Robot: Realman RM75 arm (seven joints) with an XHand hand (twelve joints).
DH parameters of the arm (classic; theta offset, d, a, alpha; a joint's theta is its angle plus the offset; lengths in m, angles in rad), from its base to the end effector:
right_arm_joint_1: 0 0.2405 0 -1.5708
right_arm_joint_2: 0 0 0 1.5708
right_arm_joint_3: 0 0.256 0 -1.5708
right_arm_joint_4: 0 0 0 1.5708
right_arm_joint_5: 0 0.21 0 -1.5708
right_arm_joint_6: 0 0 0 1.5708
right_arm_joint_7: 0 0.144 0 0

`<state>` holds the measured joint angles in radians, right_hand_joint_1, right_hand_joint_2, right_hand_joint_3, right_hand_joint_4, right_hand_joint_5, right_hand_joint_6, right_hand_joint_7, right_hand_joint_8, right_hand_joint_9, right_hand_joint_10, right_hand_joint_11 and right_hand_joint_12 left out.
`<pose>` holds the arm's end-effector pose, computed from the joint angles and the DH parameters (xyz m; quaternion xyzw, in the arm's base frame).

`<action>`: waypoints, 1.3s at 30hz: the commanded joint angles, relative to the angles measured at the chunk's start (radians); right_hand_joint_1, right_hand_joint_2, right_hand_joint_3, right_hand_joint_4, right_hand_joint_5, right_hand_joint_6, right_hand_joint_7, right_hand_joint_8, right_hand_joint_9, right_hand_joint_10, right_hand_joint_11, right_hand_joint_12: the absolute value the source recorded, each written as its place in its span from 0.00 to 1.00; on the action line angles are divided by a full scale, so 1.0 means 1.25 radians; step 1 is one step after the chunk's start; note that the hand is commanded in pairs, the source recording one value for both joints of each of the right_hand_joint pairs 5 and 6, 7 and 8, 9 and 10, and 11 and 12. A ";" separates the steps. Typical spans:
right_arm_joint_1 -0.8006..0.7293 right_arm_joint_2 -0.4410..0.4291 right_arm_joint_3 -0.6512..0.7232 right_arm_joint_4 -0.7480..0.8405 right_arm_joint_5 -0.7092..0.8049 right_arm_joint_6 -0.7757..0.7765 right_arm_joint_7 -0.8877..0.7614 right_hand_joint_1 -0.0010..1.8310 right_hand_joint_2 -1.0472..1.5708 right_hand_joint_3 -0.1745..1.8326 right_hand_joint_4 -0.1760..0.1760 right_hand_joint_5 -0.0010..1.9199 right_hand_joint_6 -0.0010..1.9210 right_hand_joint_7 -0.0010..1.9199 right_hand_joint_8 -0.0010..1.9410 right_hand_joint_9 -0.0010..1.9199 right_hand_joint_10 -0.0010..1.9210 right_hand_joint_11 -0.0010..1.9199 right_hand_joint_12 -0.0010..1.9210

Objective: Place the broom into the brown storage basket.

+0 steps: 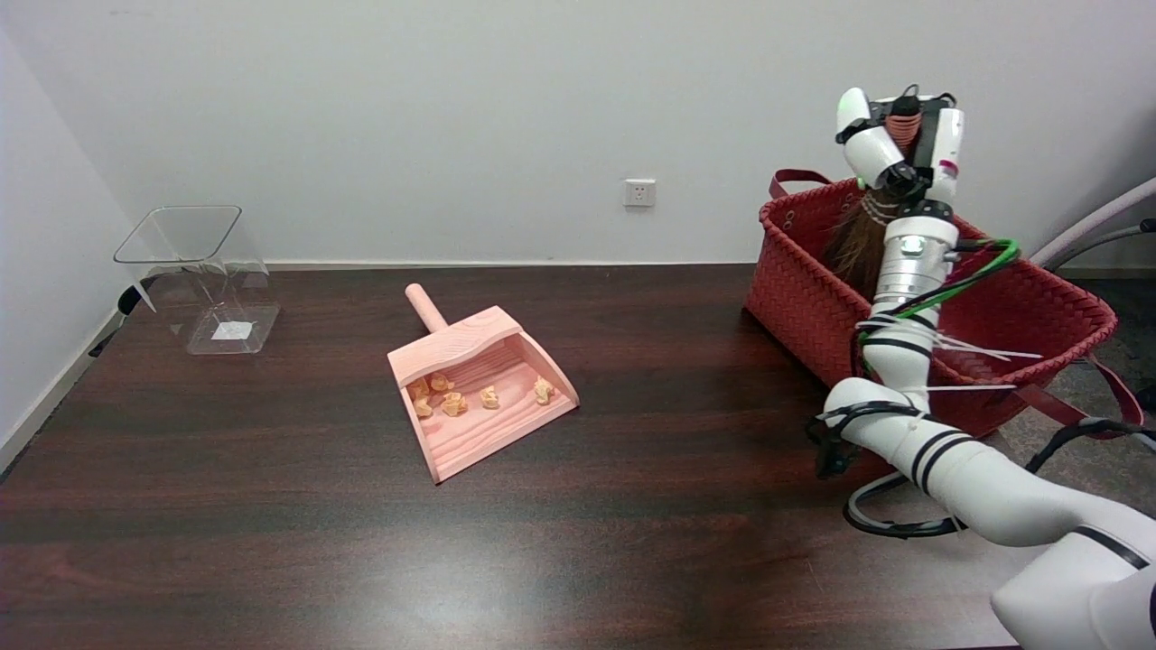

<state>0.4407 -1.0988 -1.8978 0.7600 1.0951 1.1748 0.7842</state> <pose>-0.2036 -0.3757 0.4600 0.4878 -0.0237 0.6403 0.5929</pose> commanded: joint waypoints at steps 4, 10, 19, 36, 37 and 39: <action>0.022 -0.063 -0.066 -0.044 -0.018 0.003 0.004 0.38 1.00 0.31 0.50 1.00 1.00 1.00 0.99 1.00 1.00 1.00 1.00; -0.016 -0.059 -0.054 -0.038 -0.008 -0.011 0.004 0.40 1.00 0.27 0.50 1.00 1.00 0.97 0.96 1.00 1.00 1.00 1.00; -0.058 -0.056 -0.009 -0.018 -0.008 -0.020 0.003 0.41 1.00 0.28 0.50 1.00 1.00 0.94 0.93 1.00 1.00 1.00 1.00; -0.079 -0.054 0.007 0.025 -0.008 -0.030 0.004 0.43 0.91 0.33 0.50 0.66 0.66 0.87 0.86 0.66 0.66 0.66 0.66; -0.081 -0.053 0.007 0.032 -0.008 -0.039 0.003 0.44 0.89 0.34 0.50 0.64 0.64 0.86 0.85 0.64 0.64 0.64 0.64; -0.087 -0.049 0.007 0.049 -0.008 -0.061 -0.009 0.45 0.88 0.34 0.50 0.59 0.59 0.83 0.82 0.59 0.59 0.59 0.59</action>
<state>0.3706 -1.1661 -1.9084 0.7531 1.0850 1.1583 0.7909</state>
